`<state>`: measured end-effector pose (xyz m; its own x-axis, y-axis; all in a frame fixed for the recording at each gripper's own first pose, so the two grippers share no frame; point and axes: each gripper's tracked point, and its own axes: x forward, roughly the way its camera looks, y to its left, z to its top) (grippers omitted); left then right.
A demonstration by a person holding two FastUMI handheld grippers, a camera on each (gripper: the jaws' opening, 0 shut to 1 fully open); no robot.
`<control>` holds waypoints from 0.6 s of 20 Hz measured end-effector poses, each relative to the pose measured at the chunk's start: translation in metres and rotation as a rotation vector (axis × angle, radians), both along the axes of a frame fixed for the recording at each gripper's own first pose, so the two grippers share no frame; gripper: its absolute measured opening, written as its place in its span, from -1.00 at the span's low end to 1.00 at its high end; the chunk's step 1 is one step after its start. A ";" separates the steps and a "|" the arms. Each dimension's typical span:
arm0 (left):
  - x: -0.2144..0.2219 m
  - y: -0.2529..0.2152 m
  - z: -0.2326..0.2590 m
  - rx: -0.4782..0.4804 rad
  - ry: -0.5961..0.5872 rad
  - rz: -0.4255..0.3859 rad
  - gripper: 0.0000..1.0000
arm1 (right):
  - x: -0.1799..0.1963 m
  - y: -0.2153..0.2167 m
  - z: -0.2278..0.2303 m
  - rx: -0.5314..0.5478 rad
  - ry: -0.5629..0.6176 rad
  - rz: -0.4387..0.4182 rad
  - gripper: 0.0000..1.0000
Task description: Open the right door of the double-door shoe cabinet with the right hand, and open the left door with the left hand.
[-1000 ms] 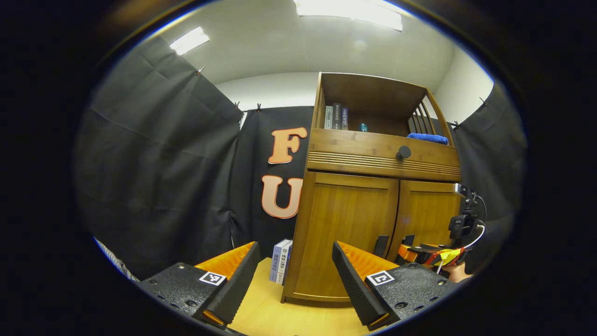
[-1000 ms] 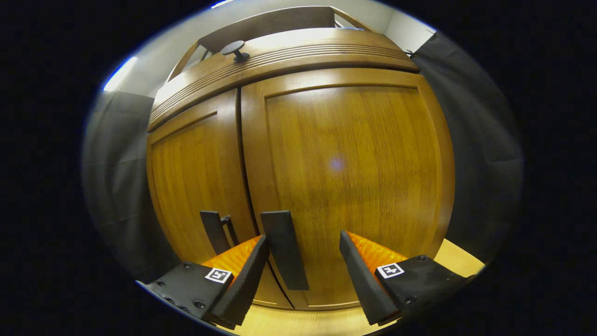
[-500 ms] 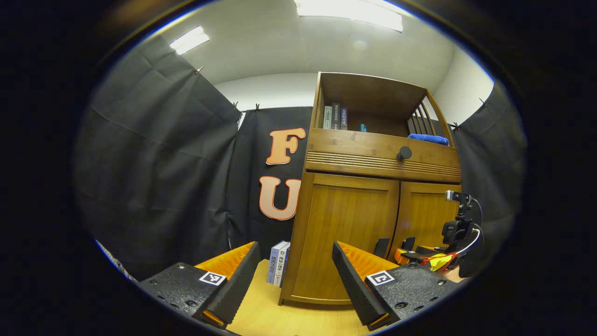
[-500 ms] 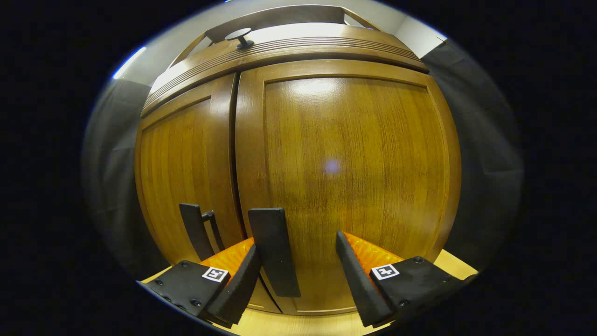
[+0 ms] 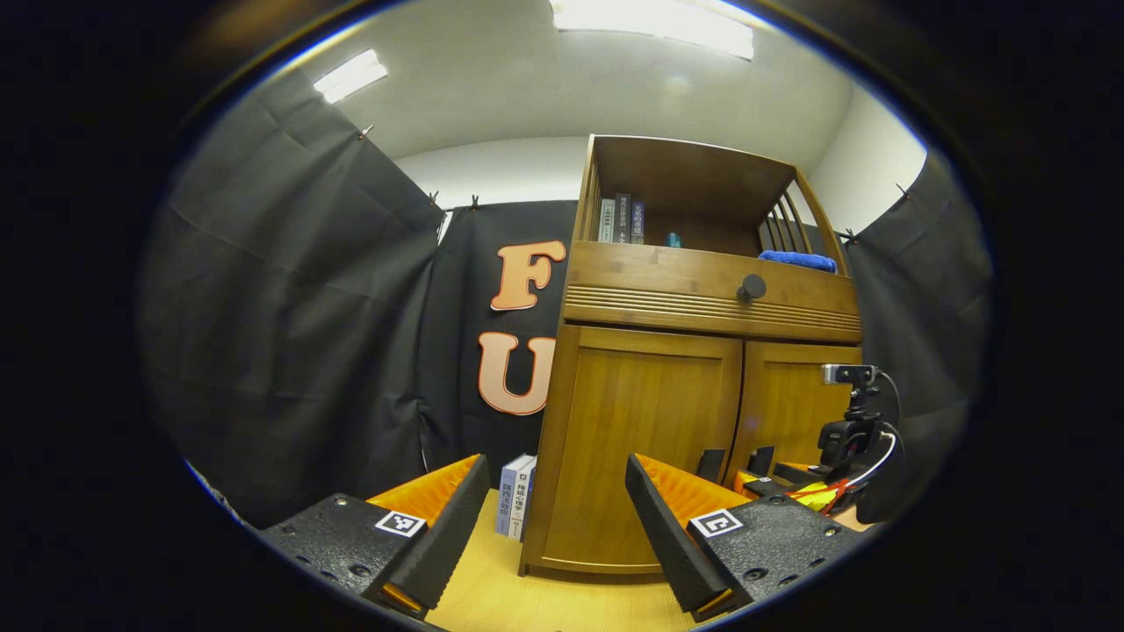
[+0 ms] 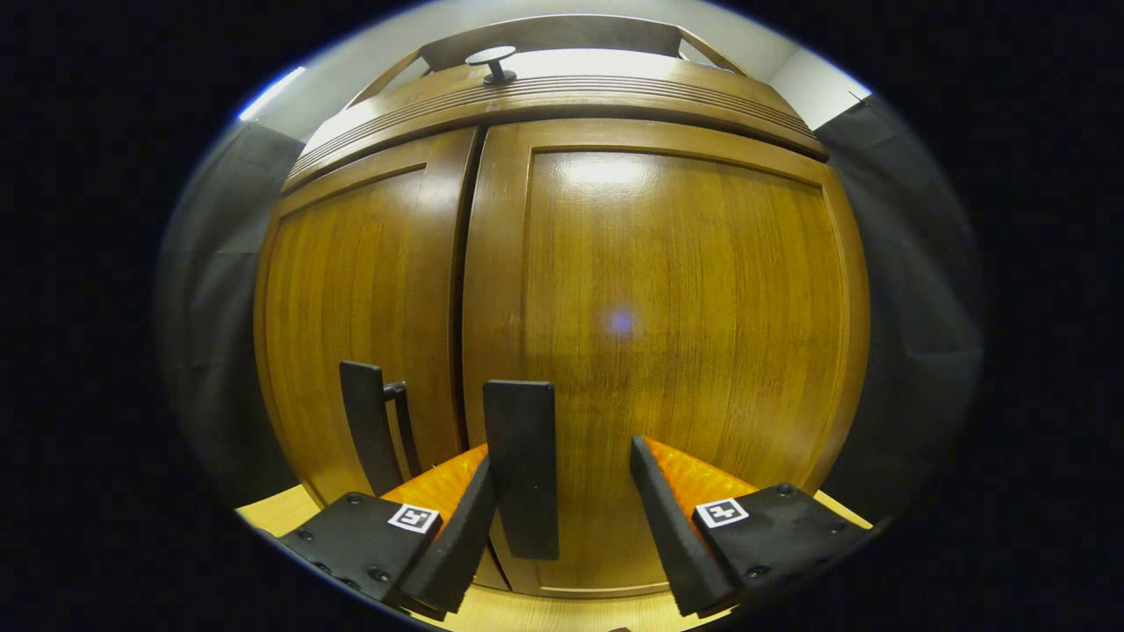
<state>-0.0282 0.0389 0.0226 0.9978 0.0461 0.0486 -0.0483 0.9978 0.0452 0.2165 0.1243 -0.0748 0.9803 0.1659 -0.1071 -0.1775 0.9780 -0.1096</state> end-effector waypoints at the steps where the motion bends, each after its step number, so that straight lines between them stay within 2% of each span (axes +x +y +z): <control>1: -0.001 -0.001 0.002 0.002 -0.003 -0.004 0.83 | -0.001 0.005 -0.001 0.014 0.004 0.009 0.53; 3: -0.004 -0.001 0.005 0.003 -0.010 -0.007 0.83 | -0.001 0.016 -0.003 0.043 -0.001 0.042 0.14; 5: -0.009 -0.002 0.007 0.001 -0.011 -0.010 0.83 | 0.000 0.018 -0.003 0.042 -0.023 0.040 -0.26; 9: -0.020 -0.005 0.008 -0.011 -0.003 -0.021 0.83 | -0.003 0.017 -0.009 0.058 0.056 0.070 -0.27; 12: -0.027 -0.005 0.006 -0.026 0.008 -0.022 0.83 | -0.006 0.015 -0.008 0.036 0.068 0.069 -0.46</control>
